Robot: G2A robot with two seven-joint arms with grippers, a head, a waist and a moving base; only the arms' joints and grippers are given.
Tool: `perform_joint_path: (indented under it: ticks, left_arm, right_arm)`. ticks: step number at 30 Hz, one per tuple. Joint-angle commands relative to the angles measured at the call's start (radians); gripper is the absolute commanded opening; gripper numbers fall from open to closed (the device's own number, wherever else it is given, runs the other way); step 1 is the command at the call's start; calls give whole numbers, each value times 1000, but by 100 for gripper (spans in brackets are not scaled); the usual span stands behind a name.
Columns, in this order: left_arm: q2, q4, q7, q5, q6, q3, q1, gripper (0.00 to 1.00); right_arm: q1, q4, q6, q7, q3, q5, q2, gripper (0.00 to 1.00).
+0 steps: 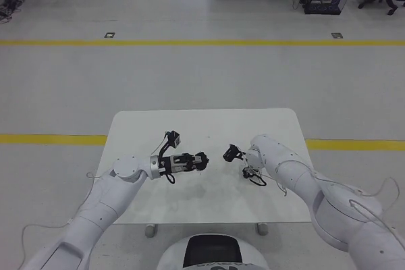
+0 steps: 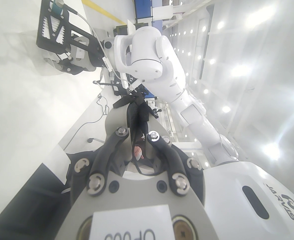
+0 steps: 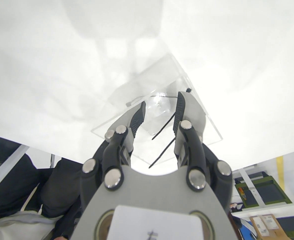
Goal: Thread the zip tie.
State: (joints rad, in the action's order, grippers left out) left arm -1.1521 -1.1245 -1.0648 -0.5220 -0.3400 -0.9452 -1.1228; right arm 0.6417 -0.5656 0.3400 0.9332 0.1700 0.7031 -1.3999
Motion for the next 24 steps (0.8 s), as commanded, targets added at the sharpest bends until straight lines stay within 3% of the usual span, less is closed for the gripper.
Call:
perform_joint_path:
  ticks: [1, 9, 24]
  left_arm:
    - [0, 0, 0, 0, 0, 0, 0, 0]
    - [0, 0, 0, 0, 0, 0, 0, 0]
    - [0, 0, 0, 0, 0, 0, 0, 0]
  right_arm:
    - [1, 2, 0, -1, 0, -3, -3, 32]
    - [1, -21, 0, -41, 0, 19, 3, 33]
    - [-11, -45, 0, -17, 0, 1, 27, 31]
